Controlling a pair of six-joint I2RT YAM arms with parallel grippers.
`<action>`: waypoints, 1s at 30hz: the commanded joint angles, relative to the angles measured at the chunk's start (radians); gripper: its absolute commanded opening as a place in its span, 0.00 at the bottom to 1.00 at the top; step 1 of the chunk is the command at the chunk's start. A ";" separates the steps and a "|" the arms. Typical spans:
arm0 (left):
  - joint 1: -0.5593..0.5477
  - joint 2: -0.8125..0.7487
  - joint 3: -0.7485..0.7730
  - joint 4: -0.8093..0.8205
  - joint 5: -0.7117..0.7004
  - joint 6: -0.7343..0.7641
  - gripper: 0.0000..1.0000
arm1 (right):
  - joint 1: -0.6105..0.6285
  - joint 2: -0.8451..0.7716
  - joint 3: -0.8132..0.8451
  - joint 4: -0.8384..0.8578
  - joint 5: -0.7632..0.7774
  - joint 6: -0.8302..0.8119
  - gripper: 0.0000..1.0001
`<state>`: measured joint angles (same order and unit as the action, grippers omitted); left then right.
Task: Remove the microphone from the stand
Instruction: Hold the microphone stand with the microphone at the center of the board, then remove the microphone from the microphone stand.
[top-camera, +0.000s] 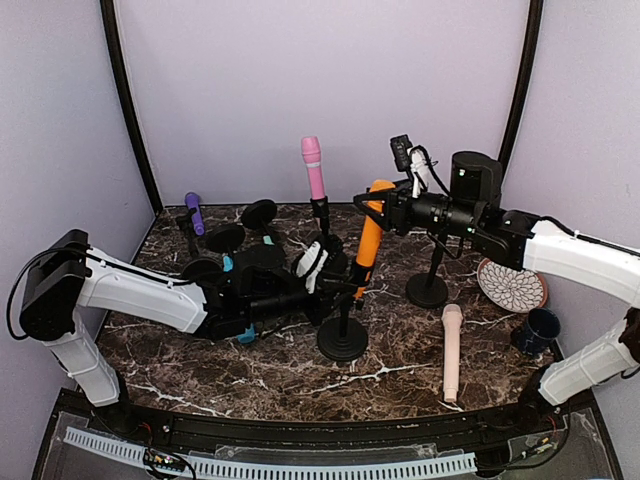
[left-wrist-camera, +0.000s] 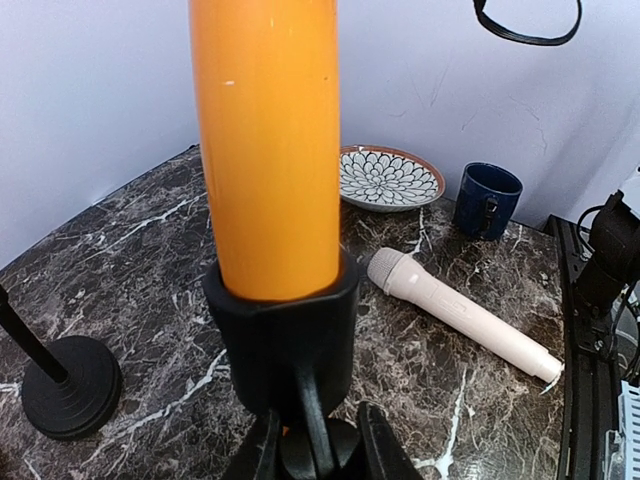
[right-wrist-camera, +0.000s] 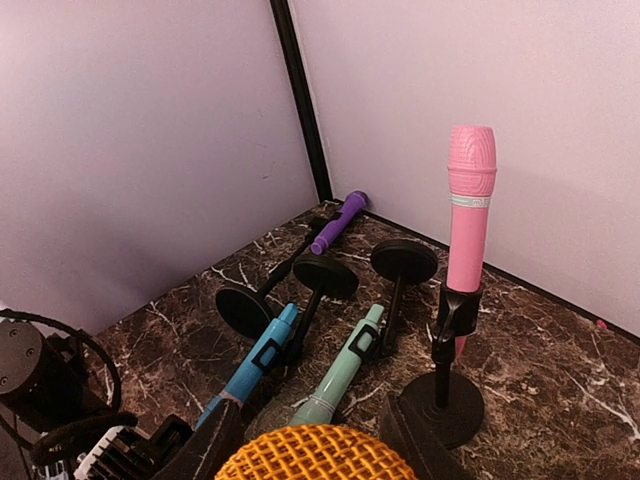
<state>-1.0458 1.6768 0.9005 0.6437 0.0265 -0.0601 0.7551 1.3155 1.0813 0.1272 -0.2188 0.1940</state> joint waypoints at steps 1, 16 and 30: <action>0.004 -0.013 -0.009 0.008 0.019 -0.001 0.00 | -0.050 -0.035 -0.024 0.131 -0.264 0.060 0.35; 0.004 0.005 -0.005 0.008 0.017 0.011 0.00 | -0.005 -0.031 0.008 -0.013 0.190 0.191 0.33; 0.004 0.012 -0.017 0.010 0.008 0.017 0.00 | 0.064 0.004 0.120 -0.118 0.431 0.192 0.32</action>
<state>-1.0409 1.6852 0.9005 0.6647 0.0410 -0.0547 0.8227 1.3251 1.1465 -0.0246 0.1413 0.3710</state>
